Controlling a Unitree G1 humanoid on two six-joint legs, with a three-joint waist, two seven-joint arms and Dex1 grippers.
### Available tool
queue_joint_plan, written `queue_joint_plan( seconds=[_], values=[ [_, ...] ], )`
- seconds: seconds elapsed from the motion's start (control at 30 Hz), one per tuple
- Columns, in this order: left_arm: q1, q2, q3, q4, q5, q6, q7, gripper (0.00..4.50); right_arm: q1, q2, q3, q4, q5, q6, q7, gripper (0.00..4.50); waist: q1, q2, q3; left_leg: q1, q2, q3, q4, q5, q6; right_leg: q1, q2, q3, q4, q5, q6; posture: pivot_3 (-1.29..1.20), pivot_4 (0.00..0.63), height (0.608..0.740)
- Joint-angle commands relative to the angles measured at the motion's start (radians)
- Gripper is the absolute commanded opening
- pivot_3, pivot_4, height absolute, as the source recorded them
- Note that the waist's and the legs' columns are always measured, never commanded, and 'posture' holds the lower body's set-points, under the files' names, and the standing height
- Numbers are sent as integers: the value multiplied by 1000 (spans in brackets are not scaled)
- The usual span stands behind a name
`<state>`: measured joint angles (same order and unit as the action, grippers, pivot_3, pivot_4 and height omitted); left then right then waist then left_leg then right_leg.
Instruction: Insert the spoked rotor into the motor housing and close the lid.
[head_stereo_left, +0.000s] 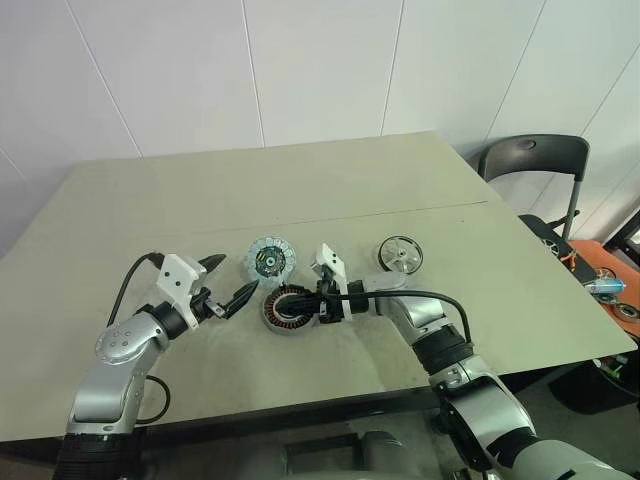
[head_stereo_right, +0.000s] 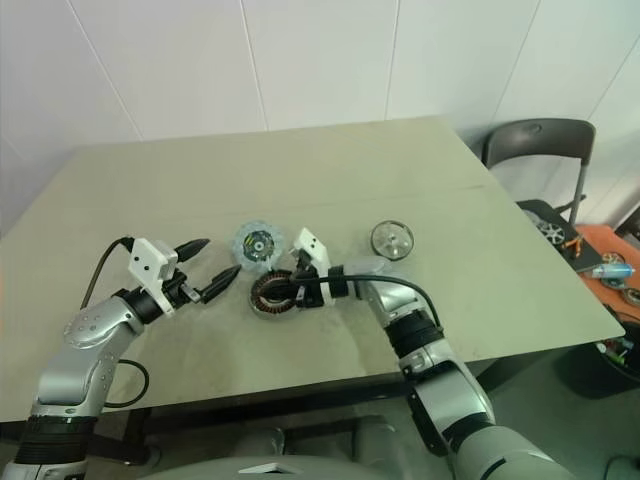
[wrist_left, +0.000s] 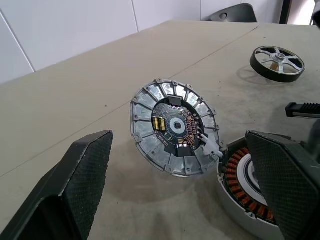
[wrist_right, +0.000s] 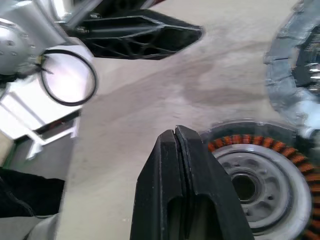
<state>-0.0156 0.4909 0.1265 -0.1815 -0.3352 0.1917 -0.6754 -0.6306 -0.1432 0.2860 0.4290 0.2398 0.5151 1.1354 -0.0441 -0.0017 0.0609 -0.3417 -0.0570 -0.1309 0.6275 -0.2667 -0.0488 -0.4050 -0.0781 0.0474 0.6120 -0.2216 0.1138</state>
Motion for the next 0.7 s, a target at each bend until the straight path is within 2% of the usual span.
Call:
queue_joint_plan(
  seconds=[0.03,0.1,0.23,0.47,0.57,0.7],
  values=[
    [-12,15,9,-35,-6,-6,-8,4500,-21,-23,-15,-15,15,-12,27,27,1,0,0,0,0,0,0,0,0,0,0,0,0,0,0,0,0,740],
    [-12,17,10,-33,-6,-6,-10,4500,-12,-43,6,-32,10,-4,48,27,2,0,0,-1,0,0,0,0,0,0,0,0,-1,0,0,0,0,740],
    [-13,16,8,-36,-6,-4,-10,4500,-33,-34,21,72,-89,-106,-70,27,-1,0,0,-1,0,0,0,0,0,0,-1,0,-2,0,0,0,0,740],
    [-13,9,3,-35,-4,-4,-9,4500,-15,-49,4,28,-48,-90,6,27,1,0,0,0,0,0,0,0,0,0,0,0,-1,0,0,0,0,740],
    [-12,-3,-6,-35,0,-8,-2,4500,-29,-47,-76,9,19,-57,-5,27,1,0,0,-1,0,0,0,0,0,0,-1,0,-1,0,0,0,0,740],
    [-6,-31,-23,-31,6,-21,13,4500,-109,-36,-291,90,129,0,-180,27,2,0,0,-1,0,0,1,0,0,0,-1,0,-1,0,0,0,0,740]
  ],
)
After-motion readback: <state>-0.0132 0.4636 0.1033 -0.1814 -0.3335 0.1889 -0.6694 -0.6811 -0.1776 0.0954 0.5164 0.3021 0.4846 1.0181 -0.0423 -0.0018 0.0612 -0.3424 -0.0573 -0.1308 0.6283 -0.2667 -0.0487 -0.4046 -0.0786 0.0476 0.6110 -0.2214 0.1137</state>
